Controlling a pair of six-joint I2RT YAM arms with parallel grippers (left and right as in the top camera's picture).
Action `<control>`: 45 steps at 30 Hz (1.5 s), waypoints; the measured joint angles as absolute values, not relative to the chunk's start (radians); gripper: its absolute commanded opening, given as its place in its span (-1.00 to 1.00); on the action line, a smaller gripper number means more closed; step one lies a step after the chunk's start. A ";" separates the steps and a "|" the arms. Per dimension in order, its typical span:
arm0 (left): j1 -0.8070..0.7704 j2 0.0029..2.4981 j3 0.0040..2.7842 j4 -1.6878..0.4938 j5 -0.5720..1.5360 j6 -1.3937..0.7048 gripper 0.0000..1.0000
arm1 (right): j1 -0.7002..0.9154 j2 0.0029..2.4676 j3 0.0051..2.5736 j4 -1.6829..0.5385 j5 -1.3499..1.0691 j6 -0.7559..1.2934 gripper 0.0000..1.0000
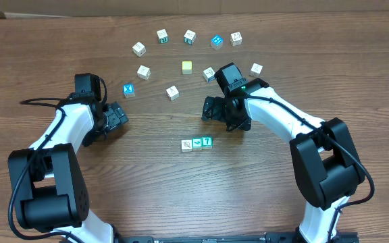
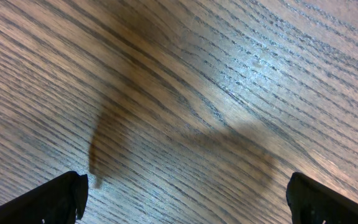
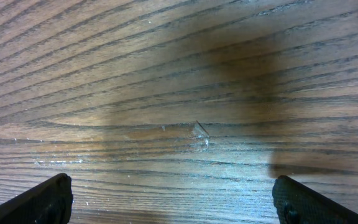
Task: Form a horizontal line
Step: 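Swing the right gripper up toward the far blocks of the arc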
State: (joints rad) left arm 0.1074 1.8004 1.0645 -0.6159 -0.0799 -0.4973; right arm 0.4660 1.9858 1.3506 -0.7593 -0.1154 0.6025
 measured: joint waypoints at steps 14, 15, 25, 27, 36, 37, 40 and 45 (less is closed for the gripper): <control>0.107 1.800 1.065 -0.616 -0.080 -0.497 0.99 | 0.466 1.986 1.351 -0.759 -0.115 0.600 0.83; 0.107 1.800 1.065 -0.616 -0.080 -0.497 0.99 | 0.466 1.986 1.351 -0.760 -0.115 0.602 0.76; 0.107 1.800 1.065 -0.616 -0.080 -0.497 0.99 | 0.445 1.987 1.617 -1.032 -0.072 0.540 0.02; 0.107 1.800 1.065 -0.616 -0.080 -0.497 0.99 | 0.431 1.987 1.743 -1.066 -0.041 0.514 -0.01; 0.107 1.800 1.065 -0.616 -0.080 -0.497 0.99 | 0.385 1.980 1.874 -1.016 0.162 0.456 0.04; 0.107 1.800 1.065 -0.616 -0.080 -0.497 0.99 | 0.379 1.982 1.874 -1.004 0.172 0.450 0.06; 0.107 1.800 1.065 -0.616 -0.080 -0.497 0.99 | 0.366 1.995 1.874 -0.944 0.192 0.423 0.45; 0.107 1.800 1.065 -0.616 -0.080 -0.497 0.99 | 0.361 2.049 1.872 -0.857 0.184 0.381 0.57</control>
